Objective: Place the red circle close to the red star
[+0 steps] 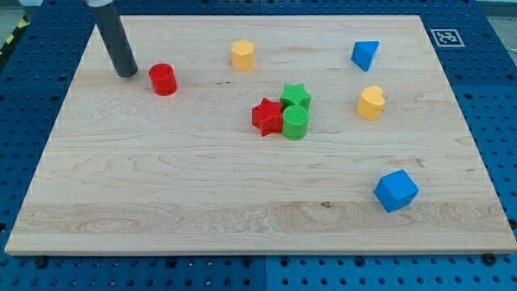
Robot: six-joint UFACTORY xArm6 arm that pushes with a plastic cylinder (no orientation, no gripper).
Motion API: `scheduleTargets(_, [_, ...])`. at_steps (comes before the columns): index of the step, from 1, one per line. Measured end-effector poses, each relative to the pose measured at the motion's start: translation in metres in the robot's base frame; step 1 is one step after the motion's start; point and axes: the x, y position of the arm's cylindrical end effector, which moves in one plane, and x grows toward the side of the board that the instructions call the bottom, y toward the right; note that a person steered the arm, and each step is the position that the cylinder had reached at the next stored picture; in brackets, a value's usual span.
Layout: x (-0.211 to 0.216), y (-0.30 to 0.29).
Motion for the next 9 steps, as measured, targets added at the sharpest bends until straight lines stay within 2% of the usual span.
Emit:
scheduleTargets(2, [0.006, -0.003])
scheduleTargets(5, [0.016, 0.066])
scheduleTargets(7, [0.056, 0.09])
scheduleTargets(8, [0.056, 0.118])
scheduleTargets(9, [0.057, 0.121])
